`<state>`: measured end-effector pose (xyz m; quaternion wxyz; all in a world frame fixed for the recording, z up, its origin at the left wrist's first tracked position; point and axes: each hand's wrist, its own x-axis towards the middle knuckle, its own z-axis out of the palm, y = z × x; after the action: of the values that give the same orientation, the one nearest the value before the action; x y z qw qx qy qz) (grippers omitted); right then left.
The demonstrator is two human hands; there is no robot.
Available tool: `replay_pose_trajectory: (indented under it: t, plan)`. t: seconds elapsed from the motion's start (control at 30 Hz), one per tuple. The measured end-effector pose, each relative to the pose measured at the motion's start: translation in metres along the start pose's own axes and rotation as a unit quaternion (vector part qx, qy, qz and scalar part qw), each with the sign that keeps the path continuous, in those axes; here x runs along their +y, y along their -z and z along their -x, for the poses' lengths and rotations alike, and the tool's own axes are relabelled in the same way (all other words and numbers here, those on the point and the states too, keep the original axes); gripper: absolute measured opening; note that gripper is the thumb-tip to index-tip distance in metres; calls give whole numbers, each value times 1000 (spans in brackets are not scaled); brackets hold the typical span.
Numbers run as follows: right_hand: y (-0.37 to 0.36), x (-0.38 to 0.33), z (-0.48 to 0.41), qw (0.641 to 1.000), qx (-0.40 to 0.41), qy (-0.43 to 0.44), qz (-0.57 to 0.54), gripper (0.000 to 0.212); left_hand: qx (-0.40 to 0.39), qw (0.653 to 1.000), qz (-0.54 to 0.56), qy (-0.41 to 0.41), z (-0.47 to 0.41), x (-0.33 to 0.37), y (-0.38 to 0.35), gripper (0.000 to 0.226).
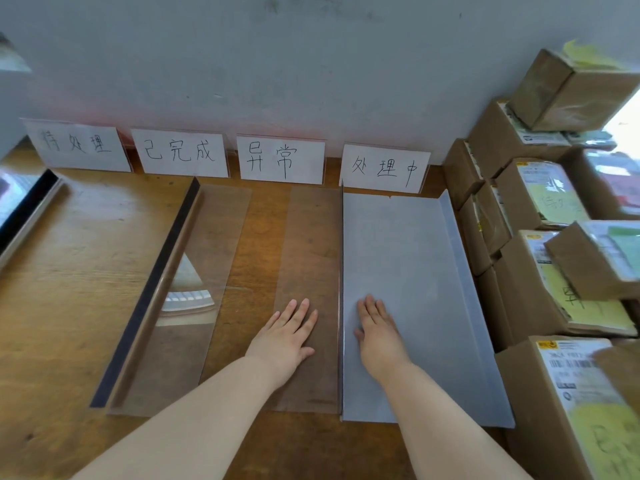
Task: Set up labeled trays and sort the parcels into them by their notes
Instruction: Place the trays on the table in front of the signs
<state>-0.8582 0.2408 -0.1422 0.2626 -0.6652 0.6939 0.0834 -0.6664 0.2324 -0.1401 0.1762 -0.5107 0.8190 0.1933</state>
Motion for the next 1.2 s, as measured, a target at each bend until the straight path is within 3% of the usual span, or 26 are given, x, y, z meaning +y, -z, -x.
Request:
replay_pose_trajectory:
  t: [0.37,0.63,0.73,0.83,0.97,1.2]
  plan:
    - [0,-1,1,999,20,5,-33,53,42,999,7,-15,9,-10,0,61]
    - [41,-56,-4,978,130,65,-148,49,102,990,14,91,33,-66,11,57]
    - [49,-90,-10,984,114,94,-97,49,103,983,11,149,49,-101,8,54]
    - [40,-115,-14,991,70,114,-22,50,56,985,11,166,61,-128,1,54]
    - [11,-123,-13,995,-16,69,72,52,-2,988,42,149,61,-141,-1,55]
    - [-8,-118,-8,997,-35,43,54,61,-20,996,7,89,50,-126,-1,57]
